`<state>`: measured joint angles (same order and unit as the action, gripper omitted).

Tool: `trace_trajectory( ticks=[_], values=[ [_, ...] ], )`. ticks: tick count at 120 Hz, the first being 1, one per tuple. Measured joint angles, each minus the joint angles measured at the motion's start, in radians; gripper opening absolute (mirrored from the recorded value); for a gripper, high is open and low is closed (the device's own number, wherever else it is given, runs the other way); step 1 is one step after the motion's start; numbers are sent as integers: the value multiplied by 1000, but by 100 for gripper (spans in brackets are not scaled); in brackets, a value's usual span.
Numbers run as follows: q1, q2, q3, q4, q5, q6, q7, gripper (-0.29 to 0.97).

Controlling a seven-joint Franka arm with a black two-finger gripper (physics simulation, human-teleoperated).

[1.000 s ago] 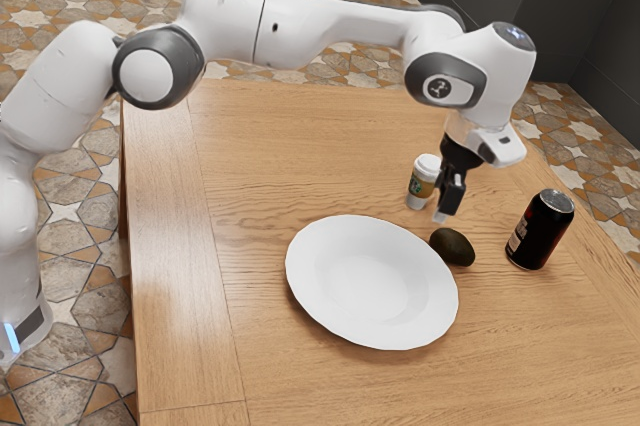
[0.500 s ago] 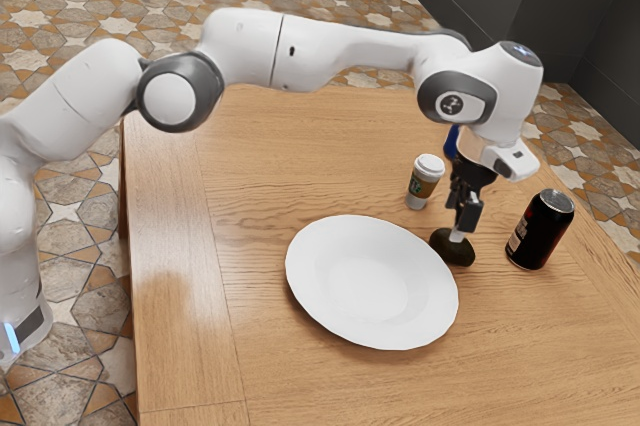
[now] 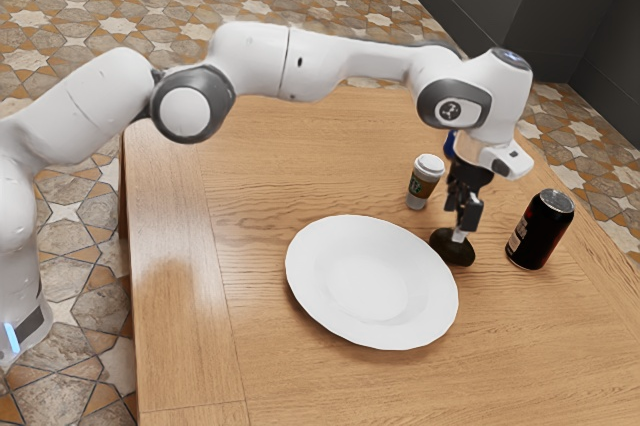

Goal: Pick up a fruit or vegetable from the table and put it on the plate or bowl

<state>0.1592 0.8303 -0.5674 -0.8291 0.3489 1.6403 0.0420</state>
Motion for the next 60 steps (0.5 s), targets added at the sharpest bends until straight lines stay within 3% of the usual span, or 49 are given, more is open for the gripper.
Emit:
trace_trajectory(
  ticks=[60],
  values=[
    [-28, 34, 30, 4, -22, 27, 22, 68]
  ],
)
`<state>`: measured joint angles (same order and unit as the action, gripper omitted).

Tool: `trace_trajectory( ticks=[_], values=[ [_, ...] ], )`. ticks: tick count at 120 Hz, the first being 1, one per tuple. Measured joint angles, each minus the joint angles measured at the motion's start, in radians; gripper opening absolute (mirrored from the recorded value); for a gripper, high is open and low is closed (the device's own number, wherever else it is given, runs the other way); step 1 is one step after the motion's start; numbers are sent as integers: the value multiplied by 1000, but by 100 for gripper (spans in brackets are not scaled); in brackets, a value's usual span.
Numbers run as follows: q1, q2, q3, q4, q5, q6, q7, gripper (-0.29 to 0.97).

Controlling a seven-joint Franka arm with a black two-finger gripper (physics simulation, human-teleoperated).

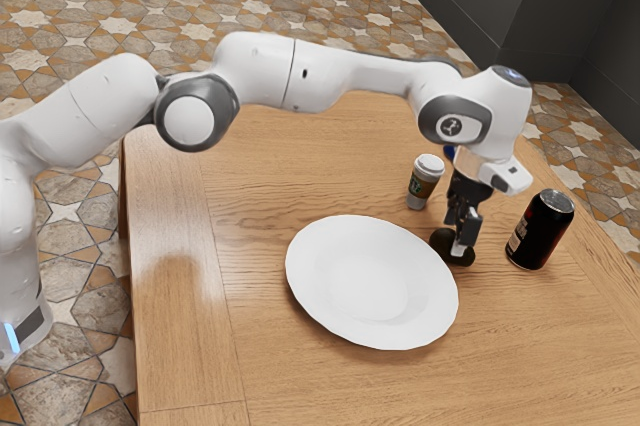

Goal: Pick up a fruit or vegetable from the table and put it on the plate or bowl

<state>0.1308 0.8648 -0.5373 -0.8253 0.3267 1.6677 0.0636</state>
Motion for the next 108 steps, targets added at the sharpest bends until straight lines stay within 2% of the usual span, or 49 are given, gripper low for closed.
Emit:
trace_trajectory(
  ticks=[33, 57, 77, 87, 97, 108],
  values=[
    [-4, 20, 6, -5, -43, 2, 7, 68],
    [-3, 23, 39, -5, -85, 3, 7, 39],
    [-6, -13, 57, -6, -86, 3, 7, 33],
    [-6, -87, 70, -60, -81, 1, 6, 34],
    [-4, -203, 81, -183, -80, -1, 0, 34],
    [-1, -387, 103, -383, -88, -2, -14, 35]
  ],
)
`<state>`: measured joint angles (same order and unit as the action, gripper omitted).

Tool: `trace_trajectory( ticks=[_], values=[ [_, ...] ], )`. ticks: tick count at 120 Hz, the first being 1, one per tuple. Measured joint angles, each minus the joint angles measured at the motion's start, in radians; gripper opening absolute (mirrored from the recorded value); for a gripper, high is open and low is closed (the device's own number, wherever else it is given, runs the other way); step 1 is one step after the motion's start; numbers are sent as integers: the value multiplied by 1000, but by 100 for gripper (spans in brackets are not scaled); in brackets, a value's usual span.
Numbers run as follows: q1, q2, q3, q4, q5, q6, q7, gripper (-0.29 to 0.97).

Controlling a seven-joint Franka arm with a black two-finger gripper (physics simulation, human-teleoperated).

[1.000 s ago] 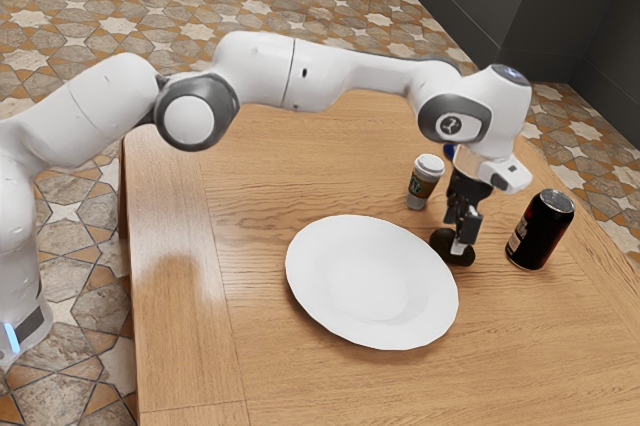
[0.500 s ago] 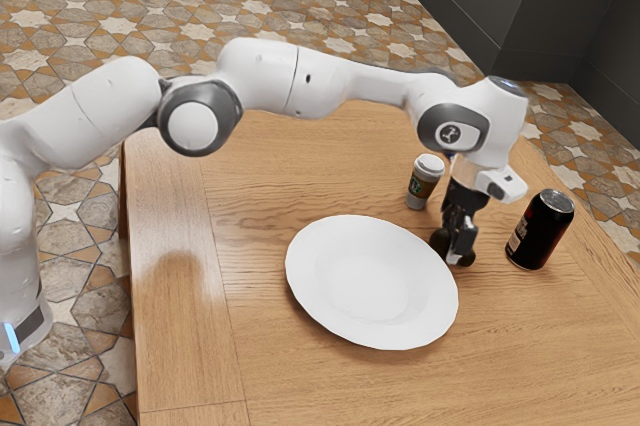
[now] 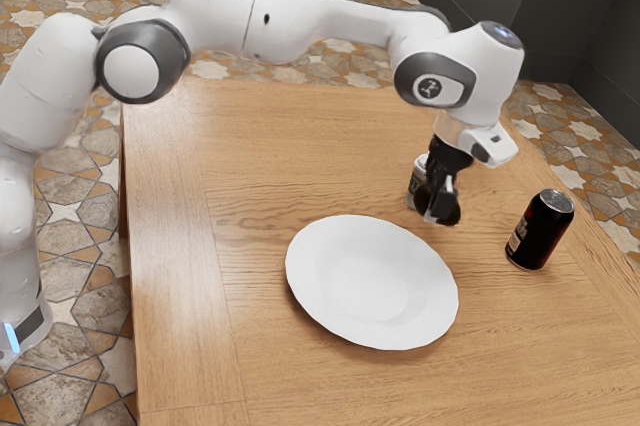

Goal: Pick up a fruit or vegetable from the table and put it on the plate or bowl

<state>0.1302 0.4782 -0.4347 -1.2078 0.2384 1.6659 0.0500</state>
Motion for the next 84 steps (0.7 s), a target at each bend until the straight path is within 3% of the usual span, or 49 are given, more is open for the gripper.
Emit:
trace_trajectory(
  ticks=[18, 47, 60, 84],
  values=[
    [8, -201, 46, -238, -63, 3, -36, 35],
    [-31, -339, 49, -470, -159, 42, -104, 34],
    [-71, -363, 48, -506, -176, 64, -133, 35],
    [-73, -369, 51, -508, -187, 82, -171, 60]
  ],
)
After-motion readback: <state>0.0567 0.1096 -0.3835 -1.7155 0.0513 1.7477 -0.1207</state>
